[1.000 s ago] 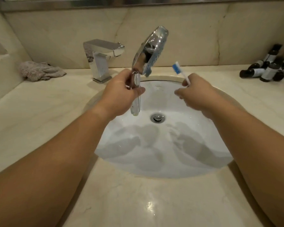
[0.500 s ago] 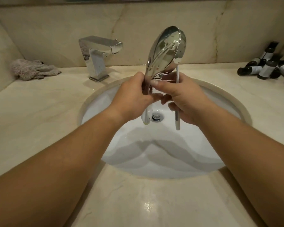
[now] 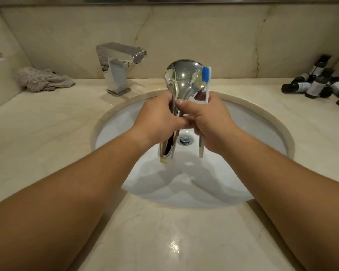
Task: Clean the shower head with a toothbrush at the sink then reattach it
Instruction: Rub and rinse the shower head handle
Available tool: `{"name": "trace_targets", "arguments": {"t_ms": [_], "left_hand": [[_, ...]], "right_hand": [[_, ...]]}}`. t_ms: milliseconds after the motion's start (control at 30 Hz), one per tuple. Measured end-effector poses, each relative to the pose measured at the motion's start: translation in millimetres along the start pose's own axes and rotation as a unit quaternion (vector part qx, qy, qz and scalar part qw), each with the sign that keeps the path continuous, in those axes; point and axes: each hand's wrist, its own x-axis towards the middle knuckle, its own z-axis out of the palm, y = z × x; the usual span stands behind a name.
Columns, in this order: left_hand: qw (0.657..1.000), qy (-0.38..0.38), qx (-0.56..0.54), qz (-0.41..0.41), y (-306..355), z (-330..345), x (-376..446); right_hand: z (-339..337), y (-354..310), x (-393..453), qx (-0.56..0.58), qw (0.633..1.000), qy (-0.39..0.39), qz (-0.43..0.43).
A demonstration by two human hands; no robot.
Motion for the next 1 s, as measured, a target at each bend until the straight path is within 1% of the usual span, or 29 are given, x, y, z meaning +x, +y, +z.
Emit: {"name": "trace_targets", "arguments": {"t_ms": [100,233,367,467,533,600,667,733,800,833,867,900,933,1000], "left_hand": [[0.998,-0.034,-0.042,-0.013,-1,1,1],[0.982,-0.107,-0.145,-0.051,-3,-3,-2],[0.982,-0.119,-0.140,-0.044,-6,-3,-2],[0.980,-0.133,-0.142,-0.051,-7,-2,-2],[0.982,-0.131,-0.127,-0.046,-8,-3,-1],[0.985,-0.132,-0.107,-0.036,-8,-3,-1],[0.983,-0.127,-0.126,-0.035,-6,-3,-2],[0.985,-0.100,-0.142,-0.009,-2,-5,-1],[0.987,-0.045,-0.148,0.042,3,-8,2],[0.987,-0.022,-0.144,0.067,7,-10,2],[0.988,-0.009,-0.134,0.080,7,-10,3],[0.989,-0.006,-0.123,0.080,4,-8,4],[0.991,-0.019,-0.116,0.068,2,-6,4],[0.991,-0.061,-0.111,0.053,1,-2,-1]], "right_hand": [[-3,2,2,-0.010,1.000,-0.004,-0.005],[-12,3,7,-0.093,0.996,-0.008,0.015],[-12,2,5,-0.124,0.991,-0.039,0.009],[-11,5,4,-0.167,0.985,-0.051,-0.001],[-13,7,5,-0.193,0.980,-0.040,0.006],[-13,8,4,-0.190,0.981,-0.036,0.013],[-10,10,3,-0.181,0.983,-0.041,-0.008],[-7,5,5,-0.208,0.976,-0.027,-0.052],[-6,-5,8,-0.243,0.961,0.004,-0.130],[-5,-10,10,-0.246,0.954,0.014,-0.172],[-5,-11,11,-0.247,0.949,0.017,-0.197],[-5,-9,12,-0.251,0.947,0.013,-0.198],[-5,-4,12,-0.263,0.948,0.005,-0.179],[-6,5,11,-0.292,0.946,-0.010,-0.138]]}}
